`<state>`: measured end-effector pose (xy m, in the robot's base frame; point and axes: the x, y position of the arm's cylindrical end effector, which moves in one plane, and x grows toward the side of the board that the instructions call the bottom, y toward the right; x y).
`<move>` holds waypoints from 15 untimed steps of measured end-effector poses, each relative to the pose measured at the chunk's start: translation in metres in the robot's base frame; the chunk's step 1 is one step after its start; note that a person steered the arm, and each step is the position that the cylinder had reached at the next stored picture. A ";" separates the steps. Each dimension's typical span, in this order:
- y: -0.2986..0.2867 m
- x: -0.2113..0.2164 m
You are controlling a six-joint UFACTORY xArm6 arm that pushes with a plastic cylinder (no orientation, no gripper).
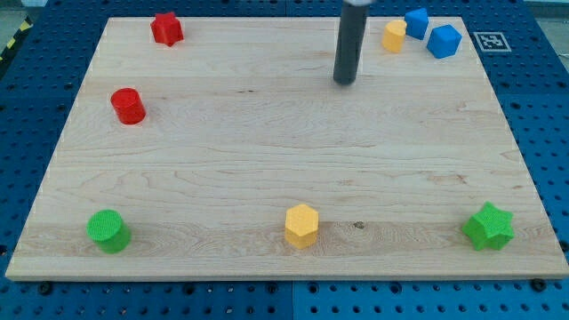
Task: Push the green star closely to the heart
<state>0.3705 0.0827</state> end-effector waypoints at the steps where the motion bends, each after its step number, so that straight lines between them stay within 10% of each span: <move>1: 0.000 0.079; 3: 0.002 0.241; 15: 0.176 0.225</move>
<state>0.5960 0.2586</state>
